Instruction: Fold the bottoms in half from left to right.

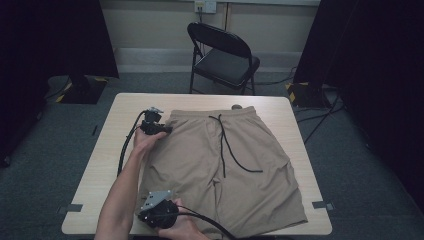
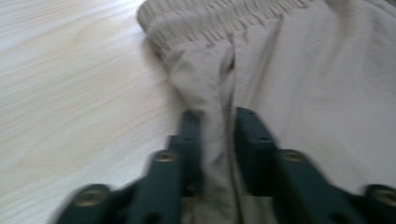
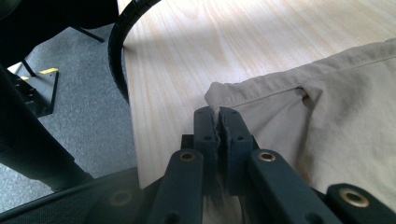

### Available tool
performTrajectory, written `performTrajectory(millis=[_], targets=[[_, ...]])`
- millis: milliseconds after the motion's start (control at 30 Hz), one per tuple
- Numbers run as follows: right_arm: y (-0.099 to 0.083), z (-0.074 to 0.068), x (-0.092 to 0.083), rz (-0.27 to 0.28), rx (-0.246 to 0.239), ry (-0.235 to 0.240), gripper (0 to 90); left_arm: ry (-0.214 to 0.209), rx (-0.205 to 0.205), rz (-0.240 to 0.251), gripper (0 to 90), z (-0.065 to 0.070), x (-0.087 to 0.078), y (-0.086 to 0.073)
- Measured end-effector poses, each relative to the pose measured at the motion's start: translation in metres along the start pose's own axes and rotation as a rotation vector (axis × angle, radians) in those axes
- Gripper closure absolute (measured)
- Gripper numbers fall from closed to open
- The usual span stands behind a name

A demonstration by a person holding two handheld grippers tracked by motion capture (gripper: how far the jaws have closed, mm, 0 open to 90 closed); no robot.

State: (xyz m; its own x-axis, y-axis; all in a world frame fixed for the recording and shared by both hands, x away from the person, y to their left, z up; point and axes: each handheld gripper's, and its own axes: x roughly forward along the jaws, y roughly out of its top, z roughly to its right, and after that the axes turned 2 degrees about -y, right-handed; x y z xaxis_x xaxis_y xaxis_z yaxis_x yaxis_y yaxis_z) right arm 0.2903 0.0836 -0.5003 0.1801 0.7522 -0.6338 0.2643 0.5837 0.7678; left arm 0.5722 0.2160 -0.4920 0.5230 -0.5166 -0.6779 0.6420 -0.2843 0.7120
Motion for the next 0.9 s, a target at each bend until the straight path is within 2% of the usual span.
performTrajectory(millis=[33,67,100,167,300,400,667,867,900], targets=[[0.0,0.0,-0.001,0.006,-0.002,-0.001,86.9,-0.006,0.019,-0.017,81.5,0.0,0.0,0.001],[-0.001,-0.001,-0.001,0.012,-0.004,-0.006,86.9,-0.017,0.009,-0.005,86.9,0.001,0.0,0.001],[-0.001,-0.001,-0.002,0.013,-0.003,-0.009,86.9,-0.019,0.007,-0.006,88.4,0.001,0.0,0.001],[-0.001,0.0,-0.002,0.013,0.007,-0.005,87.0,-0.028,-0.006,-0.005,89.0,0.001,-0.001,0.001],[-0.002,0.001,-0.003,0.014,0.022,-0.002,87.1,-0.055,-0.002,0.017,89.1,-0.001,-0.012,0.006],[-0.001,0.001,-0.003,0.019,0.031,0.007,87.2,-0.081,-0.021,0.035,89.2,-0.001,-0.022,0.012],[0.003,0.002,-0.011,0.054,0.047,0.001,87.3,-0.08,-0.031,0.073,89.3,0.004,-0.041,0.025],[0.01,0.001,-0.02,0.08,0.045,-0.006,87.3,-0.065,-0.048,0.104,89.4,0.008,-0.055,0.038],[0.012,0.001,-0.022,0.084,0.042,-0.006,87.3,-0.05,-0.044,0.106,89.4,0.009,-0.057,0.04]])
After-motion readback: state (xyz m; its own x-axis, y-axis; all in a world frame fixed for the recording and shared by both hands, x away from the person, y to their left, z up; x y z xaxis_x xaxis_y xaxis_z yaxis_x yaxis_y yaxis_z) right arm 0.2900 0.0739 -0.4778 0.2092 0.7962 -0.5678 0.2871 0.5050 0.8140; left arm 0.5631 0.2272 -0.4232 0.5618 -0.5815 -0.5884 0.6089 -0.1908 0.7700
